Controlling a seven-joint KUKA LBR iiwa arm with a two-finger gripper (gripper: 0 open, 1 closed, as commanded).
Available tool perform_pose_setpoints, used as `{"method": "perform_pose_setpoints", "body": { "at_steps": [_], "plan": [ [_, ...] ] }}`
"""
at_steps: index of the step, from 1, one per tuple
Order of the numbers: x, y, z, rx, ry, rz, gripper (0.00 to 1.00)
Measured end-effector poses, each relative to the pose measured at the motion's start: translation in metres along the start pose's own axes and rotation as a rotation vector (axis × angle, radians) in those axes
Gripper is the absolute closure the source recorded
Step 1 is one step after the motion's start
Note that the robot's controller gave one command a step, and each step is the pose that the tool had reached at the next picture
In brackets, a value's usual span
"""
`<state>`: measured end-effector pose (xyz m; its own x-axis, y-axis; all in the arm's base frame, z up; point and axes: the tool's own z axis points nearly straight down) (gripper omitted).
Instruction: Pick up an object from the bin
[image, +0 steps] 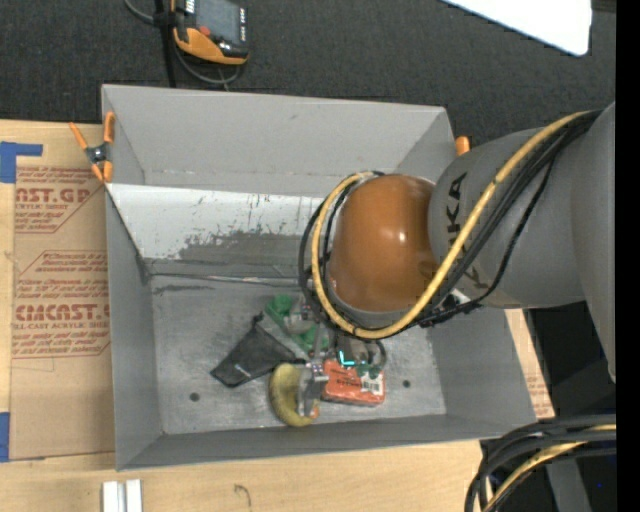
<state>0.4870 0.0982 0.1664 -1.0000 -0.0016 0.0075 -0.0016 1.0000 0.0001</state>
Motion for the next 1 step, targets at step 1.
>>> {"method": "perform_pose_setpoints", "body": {
  "at_steps": [1],
  "plan": [
    [-0.0019,-0.0004,-0.0032,-0.001,-0.007,0.001,0.00]
  ]
}}
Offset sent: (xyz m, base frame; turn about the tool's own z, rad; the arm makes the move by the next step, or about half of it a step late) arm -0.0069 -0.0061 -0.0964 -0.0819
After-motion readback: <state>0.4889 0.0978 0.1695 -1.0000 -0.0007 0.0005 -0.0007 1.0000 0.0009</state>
